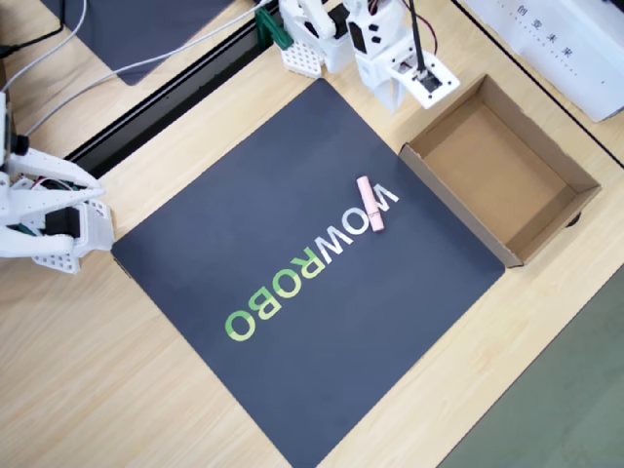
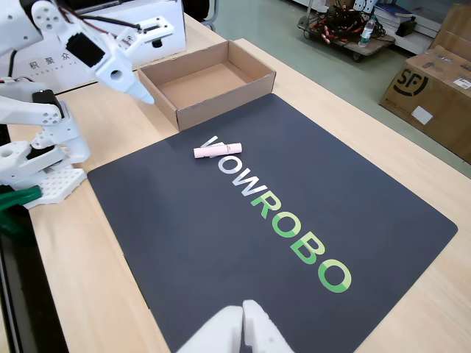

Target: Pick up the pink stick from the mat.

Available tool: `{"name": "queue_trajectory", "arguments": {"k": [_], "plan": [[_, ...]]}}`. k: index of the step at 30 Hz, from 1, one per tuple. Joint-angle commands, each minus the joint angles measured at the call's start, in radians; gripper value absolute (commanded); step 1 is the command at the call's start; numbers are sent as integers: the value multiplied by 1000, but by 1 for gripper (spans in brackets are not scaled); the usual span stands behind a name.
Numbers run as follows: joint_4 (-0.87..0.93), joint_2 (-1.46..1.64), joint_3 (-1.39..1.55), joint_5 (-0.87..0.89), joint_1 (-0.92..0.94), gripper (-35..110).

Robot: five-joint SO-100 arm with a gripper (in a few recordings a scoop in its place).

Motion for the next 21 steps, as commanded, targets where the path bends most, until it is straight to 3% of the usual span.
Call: {"name": "queue_trajectory", "arguments": {"k": [1, 21], "plan": [[12, -94, -123, -14, 48, 0], [20, -695, -601, 63, 281, 0]]}}
